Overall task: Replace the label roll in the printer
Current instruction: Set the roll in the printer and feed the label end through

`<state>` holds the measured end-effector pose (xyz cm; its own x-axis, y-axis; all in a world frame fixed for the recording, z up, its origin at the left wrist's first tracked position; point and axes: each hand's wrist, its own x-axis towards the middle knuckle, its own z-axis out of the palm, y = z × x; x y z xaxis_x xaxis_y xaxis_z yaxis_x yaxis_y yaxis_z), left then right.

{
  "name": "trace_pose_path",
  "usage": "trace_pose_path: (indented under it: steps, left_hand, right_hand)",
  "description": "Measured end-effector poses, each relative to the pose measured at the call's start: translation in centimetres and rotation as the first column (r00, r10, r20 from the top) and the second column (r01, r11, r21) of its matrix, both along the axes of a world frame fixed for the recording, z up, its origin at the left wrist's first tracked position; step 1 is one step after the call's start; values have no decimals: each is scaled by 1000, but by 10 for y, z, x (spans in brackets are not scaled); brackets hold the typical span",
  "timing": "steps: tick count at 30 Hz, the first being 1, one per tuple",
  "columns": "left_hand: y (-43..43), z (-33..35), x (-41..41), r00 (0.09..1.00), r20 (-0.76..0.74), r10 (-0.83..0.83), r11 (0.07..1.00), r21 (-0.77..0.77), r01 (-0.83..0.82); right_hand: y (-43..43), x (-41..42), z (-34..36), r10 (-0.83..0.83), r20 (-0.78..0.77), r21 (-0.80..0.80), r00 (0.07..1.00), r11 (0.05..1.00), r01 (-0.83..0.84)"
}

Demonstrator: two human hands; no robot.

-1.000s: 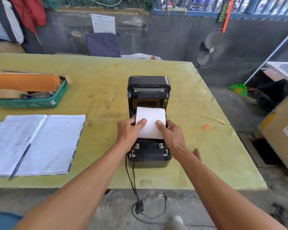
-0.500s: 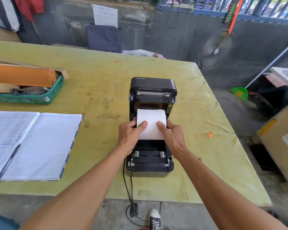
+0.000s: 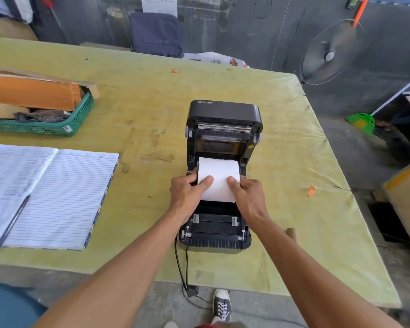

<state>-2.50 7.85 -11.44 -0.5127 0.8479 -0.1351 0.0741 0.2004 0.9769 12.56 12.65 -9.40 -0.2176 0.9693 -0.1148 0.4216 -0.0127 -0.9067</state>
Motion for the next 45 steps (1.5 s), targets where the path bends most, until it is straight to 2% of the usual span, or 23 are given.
trace_pose_path:
  steps: [7,14,24,27,31,35,39,45]
  left_hand:
    - [-4,-1,4,999,-47,14,998,-59,-17]
    - [-7,3,2,988,-148,-39,991,-136,18]
    - [3,17,-10,910,-358,-208,961,-247,123]
    - [11,24,-14,852,-412,-324,915,-365,172]
    - [17,31,-12,657,-604,-451,878,-432,206]
    - [17,36,-7,487,-721,-493,868,-443,223]
    - [16,38,-11,480,-762,-434,900,-351,257]
    - [21,47,-13,362,-783,-506,859,-418,296]
  right_hand:
    - [-2,4,-5,-2,59,29,998,1000,0]
    - [-3,7,-16,-15,116,-41,993,999,20]
    - [8,9,-13,15,332,94,943,994,-49]
    - [19,11,-4,108,454,107,884,979,-175]
    - [27,7,8,222,599,104,769,931,-350]
    - [24,3,11,207,704,172,680,879,-446]
    - [20,4,12,177,722,223,669,856,-467]
    - [17,3,14,146,746,281,649,816,-506]
